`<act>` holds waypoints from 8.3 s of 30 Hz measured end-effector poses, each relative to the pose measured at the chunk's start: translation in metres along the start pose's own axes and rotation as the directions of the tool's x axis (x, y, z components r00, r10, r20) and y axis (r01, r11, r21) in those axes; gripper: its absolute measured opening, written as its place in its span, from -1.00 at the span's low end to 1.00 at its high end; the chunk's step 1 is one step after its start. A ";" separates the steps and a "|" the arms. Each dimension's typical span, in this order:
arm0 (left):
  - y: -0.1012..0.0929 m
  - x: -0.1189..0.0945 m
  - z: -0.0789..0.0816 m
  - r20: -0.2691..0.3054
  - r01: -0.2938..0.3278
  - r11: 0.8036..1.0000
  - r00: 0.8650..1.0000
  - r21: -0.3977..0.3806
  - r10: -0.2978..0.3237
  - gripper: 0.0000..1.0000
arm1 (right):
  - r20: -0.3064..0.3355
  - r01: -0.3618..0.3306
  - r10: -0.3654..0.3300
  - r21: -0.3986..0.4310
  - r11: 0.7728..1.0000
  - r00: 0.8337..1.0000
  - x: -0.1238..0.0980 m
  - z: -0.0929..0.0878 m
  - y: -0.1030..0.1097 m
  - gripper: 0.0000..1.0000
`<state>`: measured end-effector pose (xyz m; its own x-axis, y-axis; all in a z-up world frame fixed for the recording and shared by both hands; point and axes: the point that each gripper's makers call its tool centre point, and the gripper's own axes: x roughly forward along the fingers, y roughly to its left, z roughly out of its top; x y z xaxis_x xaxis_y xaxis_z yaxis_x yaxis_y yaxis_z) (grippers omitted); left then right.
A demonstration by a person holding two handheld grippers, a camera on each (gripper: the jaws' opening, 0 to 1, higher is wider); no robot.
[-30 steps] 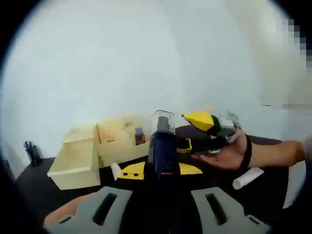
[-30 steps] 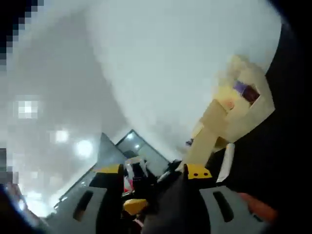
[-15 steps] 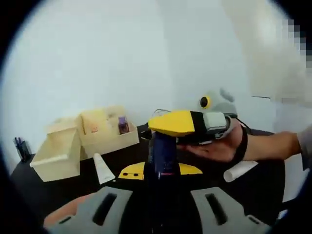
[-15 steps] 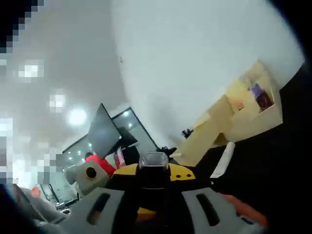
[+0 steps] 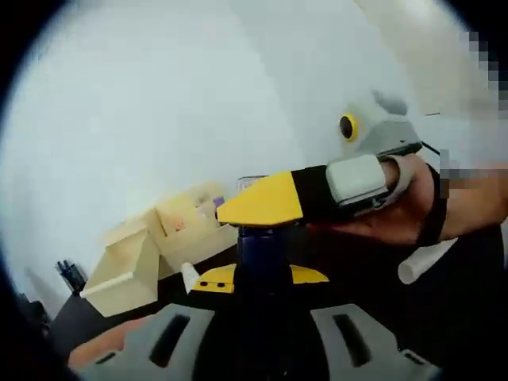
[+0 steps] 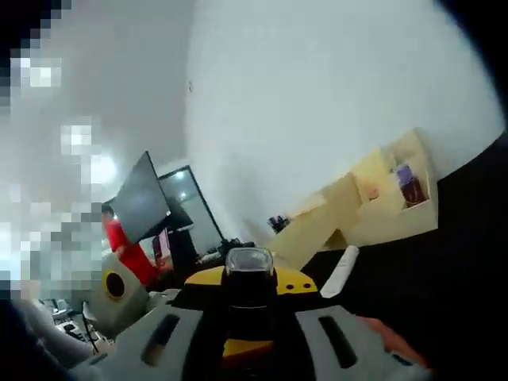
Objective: Open the drawer, pick up the cosmetic bottles from the table one by one, place them into the drawer, release the gripper, close the drawer, and move the gripper away
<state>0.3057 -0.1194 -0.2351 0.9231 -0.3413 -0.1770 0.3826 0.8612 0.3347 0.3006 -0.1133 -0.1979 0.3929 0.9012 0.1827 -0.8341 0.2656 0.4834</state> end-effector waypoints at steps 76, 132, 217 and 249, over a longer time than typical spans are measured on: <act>0.243 0.059 -0.019 -0.327 -0.305 0.919 0.920 -0.250 0.217 -0.68 | -0.492 -0.226 -0.158 -0.631 0.742 0.856 0.033 0.043 0.014 0.02; 0.254 0.079 -0.095 -0.516 -0.344 0.858 0.849 -0.381 0.112 -0.67 | -0.546 -0.252 -0.200 -0.640 0.726 0.813 0.042 0.036 -0.017 -0.01; 0.213 -0.009 -0.098 0.155 0.190 0.923 0.977 -0.335 -0.145 0.92 | -0.437 -0.150 -0.450 -0.826 0.543 0.779 0.111 0.029 -0.057 0.85; 0.214 -0.012 -0.106 0.155 0.189 0.917 0.978 -0.350 -0.143 0.87 | -0.381 -0.059 -0.435 -0.803 0.593 0.816 0.148 -0.013 -0.125 0.85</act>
<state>0.3726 0.1085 -0.2600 0.8537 -0.5149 -0.0775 0.5124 0.8572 -0.0509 0.4577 -0.0091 -0.2422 0.5358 0.7504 -0.3871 -0.8286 0.3792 -0.4119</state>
